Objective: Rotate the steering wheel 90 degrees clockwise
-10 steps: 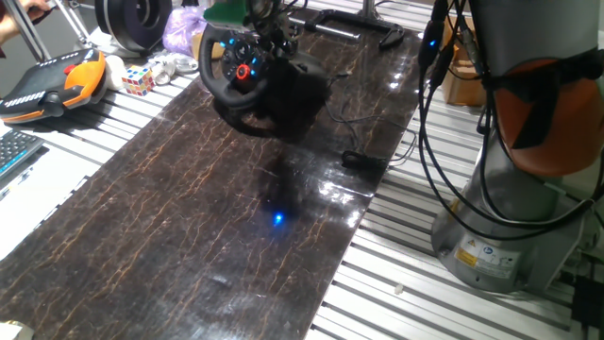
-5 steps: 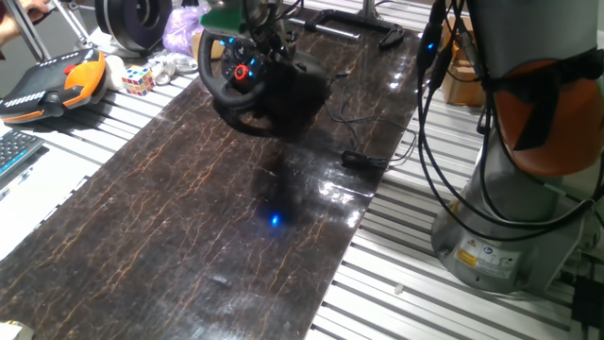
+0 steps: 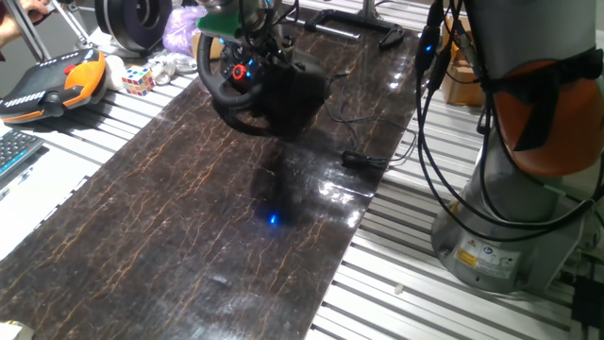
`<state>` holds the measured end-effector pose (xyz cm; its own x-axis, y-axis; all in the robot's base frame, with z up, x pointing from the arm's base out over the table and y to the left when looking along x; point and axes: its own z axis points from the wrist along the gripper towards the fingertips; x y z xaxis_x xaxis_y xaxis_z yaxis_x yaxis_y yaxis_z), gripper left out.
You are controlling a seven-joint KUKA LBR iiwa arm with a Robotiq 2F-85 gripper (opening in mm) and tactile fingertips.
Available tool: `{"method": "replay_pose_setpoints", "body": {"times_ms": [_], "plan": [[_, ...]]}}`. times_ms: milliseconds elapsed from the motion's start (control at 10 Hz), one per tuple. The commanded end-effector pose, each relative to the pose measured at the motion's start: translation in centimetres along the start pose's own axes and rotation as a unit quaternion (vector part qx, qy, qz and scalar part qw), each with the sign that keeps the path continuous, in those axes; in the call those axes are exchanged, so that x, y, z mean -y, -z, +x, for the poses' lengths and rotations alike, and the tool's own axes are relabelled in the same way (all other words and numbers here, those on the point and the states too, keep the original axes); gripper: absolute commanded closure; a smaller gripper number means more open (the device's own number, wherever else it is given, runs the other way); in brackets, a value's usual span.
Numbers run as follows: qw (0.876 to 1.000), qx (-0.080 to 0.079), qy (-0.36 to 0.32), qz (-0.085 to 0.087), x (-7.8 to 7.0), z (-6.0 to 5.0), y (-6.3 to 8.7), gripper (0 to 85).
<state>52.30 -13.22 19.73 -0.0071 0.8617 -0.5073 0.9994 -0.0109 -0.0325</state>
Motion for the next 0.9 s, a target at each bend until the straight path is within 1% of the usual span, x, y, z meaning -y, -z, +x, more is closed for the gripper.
{"method": "replay_pose_setpoints", "body": {"times_ms": [0,300,600,800], "plan": [[1.000,-0.001,0.000,0.000,0.00,0.11,-0.09,84.0],[1.000,-0.001,-0.005,0.001,-0.20,0.62,-0.49,84.0],[1.000,-0.003,-0.011,0.000,-0.45,0.92,-0.73,84.0],[1.000,-0.004,-0.015,0.001,-0.59,0.91,-0.59,84.0]]}}
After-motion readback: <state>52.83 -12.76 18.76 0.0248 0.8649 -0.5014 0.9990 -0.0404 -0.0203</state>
